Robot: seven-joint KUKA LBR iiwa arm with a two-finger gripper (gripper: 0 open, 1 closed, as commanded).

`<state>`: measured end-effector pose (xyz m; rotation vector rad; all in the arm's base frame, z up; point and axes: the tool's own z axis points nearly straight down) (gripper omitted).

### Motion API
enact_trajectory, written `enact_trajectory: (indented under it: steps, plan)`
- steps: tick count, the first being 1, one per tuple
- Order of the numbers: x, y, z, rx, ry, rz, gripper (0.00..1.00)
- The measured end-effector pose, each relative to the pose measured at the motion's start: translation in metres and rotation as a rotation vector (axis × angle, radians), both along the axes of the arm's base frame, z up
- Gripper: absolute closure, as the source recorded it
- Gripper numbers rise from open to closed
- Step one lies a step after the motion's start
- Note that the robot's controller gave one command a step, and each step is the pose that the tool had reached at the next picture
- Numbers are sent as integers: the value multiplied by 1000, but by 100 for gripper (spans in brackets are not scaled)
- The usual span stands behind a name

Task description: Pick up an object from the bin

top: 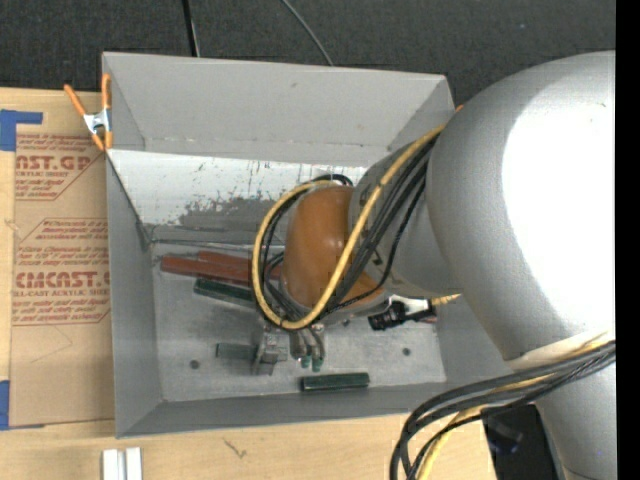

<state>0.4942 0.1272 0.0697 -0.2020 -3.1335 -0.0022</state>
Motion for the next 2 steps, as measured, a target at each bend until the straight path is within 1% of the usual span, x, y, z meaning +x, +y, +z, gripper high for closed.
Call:
enact_trajectory:
  steps: [1,2]
  plan:
    - [0,0,0,0,0,0,100]
    - [-6,-2,162,-1,-5,-64,100]
